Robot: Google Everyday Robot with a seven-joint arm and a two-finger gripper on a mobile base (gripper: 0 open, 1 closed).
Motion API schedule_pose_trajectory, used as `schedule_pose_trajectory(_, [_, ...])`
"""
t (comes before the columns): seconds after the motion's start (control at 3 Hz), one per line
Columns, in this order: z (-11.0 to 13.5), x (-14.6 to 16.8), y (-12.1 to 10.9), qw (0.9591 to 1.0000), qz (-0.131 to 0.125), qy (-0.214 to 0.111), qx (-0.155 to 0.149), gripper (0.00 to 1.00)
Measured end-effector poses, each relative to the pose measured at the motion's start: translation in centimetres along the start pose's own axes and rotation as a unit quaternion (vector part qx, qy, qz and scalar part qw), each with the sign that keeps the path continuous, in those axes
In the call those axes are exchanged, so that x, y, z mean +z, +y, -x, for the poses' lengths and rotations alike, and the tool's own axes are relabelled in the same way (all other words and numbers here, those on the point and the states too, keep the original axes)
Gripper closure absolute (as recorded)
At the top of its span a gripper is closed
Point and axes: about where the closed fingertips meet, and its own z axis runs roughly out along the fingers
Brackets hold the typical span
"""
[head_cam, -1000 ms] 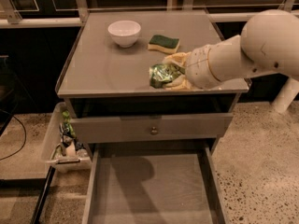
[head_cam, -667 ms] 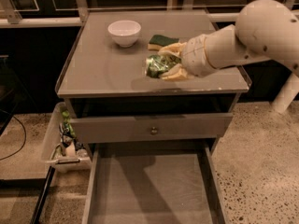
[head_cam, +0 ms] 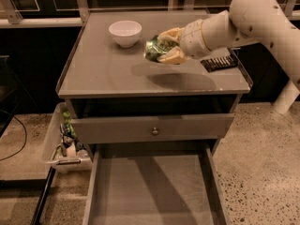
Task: Pick green can from middle drawer and place on counter
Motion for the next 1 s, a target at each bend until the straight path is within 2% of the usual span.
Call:
schedule_pose_trajectory(0.33, [-2.3, 0.8, -1.8, 0.9994, -0.011, 0.0, 0.033, 1.0])
schedule_pose_trajectory(0.67, [-4.3, 1.6, -2.5, 0.9977, -0.015, 0.007, 0.066, 1.0])
schedule_pose_trajectory(1.0, [-5.8, 3.4, -2.1, 0.9953, -0.004, 0.013, 0.095, 1.0])
